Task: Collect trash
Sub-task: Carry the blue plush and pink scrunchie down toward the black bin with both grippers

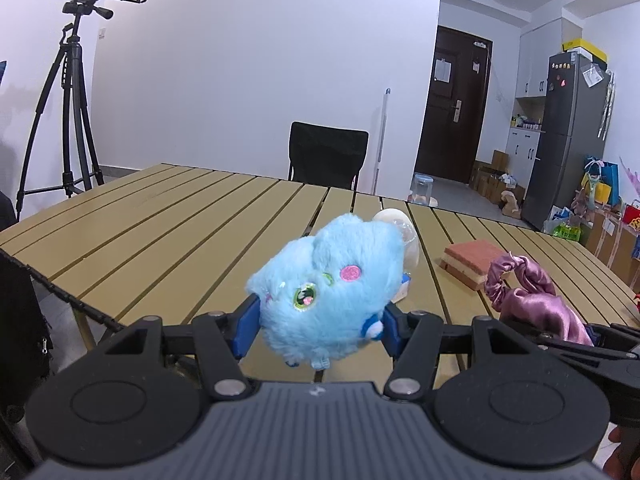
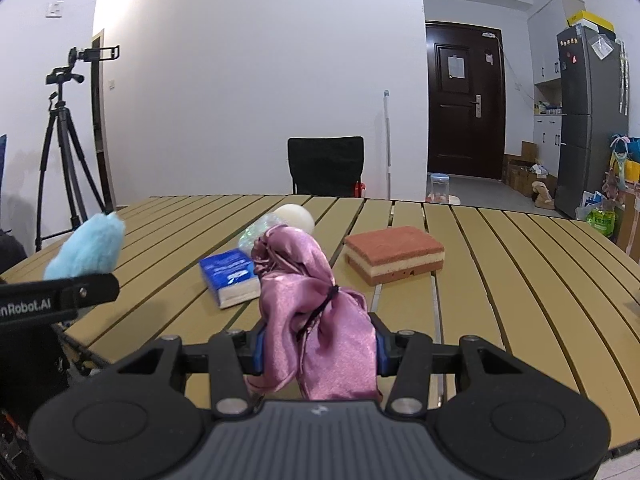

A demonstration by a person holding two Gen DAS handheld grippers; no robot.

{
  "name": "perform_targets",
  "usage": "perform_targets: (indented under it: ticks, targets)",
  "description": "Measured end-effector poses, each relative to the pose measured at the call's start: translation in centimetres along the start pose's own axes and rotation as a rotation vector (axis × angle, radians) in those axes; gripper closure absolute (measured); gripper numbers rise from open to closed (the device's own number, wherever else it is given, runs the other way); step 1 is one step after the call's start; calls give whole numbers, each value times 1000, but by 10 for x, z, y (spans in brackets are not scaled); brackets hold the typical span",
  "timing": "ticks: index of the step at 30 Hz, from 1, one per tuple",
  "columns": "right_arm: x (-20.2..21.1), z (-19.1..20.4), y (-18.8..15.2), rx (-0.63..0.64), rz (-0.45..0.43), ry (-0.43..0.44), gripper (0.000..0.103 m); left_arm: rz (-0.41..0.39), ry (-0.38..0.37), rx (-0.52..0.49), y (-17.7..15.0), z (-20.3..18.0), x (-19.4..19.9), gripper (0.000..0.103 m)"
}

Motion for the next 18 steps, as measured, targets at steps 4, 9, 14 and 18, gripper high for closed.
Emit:
perform_targets:
  ticks: [4,9,14,18]
  targets:
    - [17,7,-5,11,-8,11,57,6,-3,14,-9,5,14,43]
    - [43,13,-16,12,-9,29,57,23,-5,20,-24,11,33,43]
    - [67,21,-32,19,-7,36,57,19,-12,4,-35,12,56,43]
    - [82,26,-47,19,13,43,57,29,-12,-6,-47,16,72,43]
Point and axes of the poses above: each gripper's, at about its wrist camera, not at the fingertips, and x roughly against the way its jaws point, z to its left, y to its top, the point moved 5 cm from there along -x, roughly the way its jaws point, and after that the axes turned 3 degrees about -y, right-handed, at the moved point
